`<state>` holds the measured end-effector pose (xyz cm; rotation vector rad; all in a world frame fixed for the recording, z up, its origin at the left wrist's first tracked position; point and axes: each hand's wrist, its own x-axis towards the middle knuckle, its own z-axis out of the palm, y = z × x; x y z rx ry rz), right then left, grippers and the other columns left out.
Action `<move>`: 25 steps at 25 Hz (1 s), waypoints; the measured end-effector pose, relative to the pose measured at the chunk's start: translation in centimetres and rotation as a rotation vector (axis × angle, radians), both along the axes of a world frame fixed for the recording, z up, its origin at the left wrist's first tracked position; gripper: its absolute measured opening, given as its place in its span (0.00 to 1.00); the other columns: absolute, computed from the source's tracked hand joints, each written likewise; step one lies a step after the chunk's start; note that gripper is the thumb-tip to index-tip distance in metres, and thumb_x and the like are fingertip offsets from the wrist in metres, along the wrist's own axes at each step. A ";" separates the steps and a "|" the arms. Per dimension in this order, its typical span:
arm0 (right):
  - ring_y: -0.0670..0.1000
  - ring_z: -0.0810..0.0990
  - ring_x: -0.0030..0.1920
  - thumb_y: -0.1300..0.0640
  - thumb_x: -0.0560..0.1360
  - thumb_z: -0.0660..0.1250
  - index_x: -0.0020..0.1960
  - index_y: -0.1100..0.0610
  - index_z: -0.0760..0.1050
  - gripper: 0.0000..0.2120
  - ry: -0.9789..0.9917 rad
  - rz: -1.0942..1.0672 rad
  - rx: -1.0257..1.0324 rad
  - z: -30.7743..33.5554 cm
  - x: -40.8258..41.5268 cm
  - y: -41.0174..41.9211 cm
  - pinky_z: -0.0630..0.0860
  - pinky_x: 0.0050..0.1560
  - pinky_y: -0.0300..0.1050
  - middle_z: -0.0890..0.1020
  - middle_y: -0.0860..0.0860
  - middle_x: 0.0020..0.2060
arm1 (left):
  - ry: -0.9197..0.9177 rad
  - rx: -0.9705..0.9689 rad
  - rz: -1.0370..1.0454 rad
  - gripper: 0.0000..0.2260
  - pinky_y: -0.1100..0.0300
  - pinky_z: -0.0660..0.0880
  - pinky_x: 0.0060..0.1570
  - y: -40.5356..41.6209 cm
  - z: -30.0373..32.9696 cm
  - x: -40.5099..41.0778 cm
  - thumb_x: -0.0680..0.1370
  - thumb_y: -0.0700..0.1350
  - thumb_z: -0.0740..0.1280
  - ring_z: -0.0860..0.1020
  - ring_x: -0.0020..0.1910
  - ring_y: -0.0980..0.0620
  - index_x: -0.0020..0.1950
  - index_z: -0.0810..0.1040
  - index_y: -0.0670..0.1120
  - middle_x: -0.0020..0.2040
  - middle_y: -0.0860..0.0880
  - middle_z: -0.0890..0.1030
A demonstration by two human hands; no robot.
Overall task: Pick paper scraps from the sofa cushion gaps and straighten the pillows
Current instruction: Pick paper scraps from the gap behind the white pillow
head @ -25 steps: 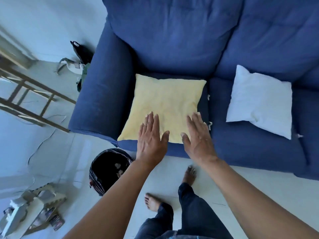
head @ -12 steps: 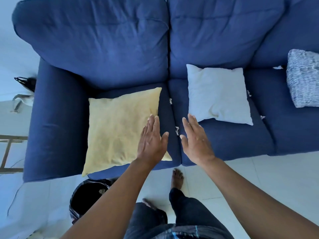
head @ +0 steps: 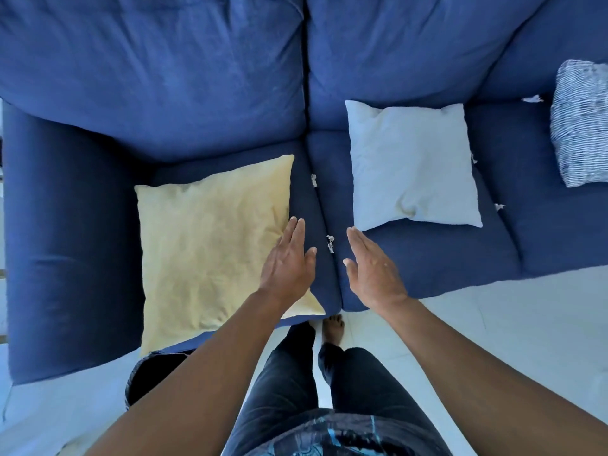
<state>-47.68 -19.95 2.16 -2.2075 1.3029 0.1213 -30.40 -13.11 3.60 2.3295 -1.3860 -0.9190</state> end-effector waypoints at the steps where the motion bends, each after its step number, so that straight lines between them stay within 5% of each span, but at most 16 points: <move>1: 0.51 0.64 0.77 0.56 0.82 0.62 0.80 0.55 0.57 0.29 0.007 0.001 0.008 -0.7 0.4 -0.7 0.69 0.71 0.47 0.62 0.50 0.79 | 0.001 0.002 -0.001 0.27 0.55 0.60 0.73 -0.8 -0.6 0.6 0.84 0.50 0.57 0.58 0.79 0.50 0.81 0.54 0.46 0.82 0.49 0.54; 9: 0.55 0.69 0.72 0.58 0.80 0.65 0.78 0.56 0.59 0.29 0.118 0.052 0.158 -10.0 2.8 -4.1 0.74 0.65 0.52 0.67 0.50 0.75 | 0.047 0.022 -0.005 0.26 0.55 0.62 0.72 -5.4 -6.8 2.2 0.83 0.46 0.61 0.59 0.78 0.50 0.80 0.59 0.44 0.81 0.48 0.58; 16: 0.58 0.63 0.75 0.58 0.80 0.64 0.81 0.56 0.53 0.33 0.258 0.266 0.268 -22.4 2.4 -7.1 0.69 0.72 0.53 0.57 0.51 0.80 | 0.048 0.007 0.102 0.24 0.52 0.70 0.67 -9.8 -16.0 0.8 0.80 0.39 0.64 0.73 0.68 0.43 0.76 0.64 0.38 0.71 0.41 0.72; 19: 0.59 0.64 0.72 0.52 0.81 0.62 0.81 0.54 0.50 0.33 0.354 0.417 0.177 -25.5 2.0 -7.7 0.73 0.66 0.53 0.53 0.49 0.81 | 0.039 0.017 0.160 0.24 0.52 0.72 0.64 -12.0 -19.0 0.3 0.80 0.39 0.63 0.75 0.65 0.45 0.76 0.65 0.39 0.70 0.42 0.73; 22: 0.58 0.69 0.63 0.51 0.83 0.57 0.80 0.50 0.55 0.27 0.367 0.497 0.079 -26.6 2.1 -8.2 0.75 0.54 0.49 0.60 0.46 0.78 | 0.027 0.010 0.199 0.24 0.51 0.73 0.64 -13.3 -20.9 0.2 0.79 0.38 0.64 0.75 0.64 0.45 0.76 0.66 0.39 0.69 0.42 0.74; 25: 0.55 0.71 0.54 0.55 0.83 0.56 0.68 0.49 0.73 0.16 0.200 0.502 0.062 -27.3 1.4 -8.8 0.74 0.53 0.51 0.75 0.42 0.66 | -0.007 0.042 0.236 0.24 0.52 0.71 0.66 -14.3 -22.7 0.7 0.79 0.38 0.64 0.74 0.65 0.44 0.75 0.66 0.39 0.68 0.41 0.74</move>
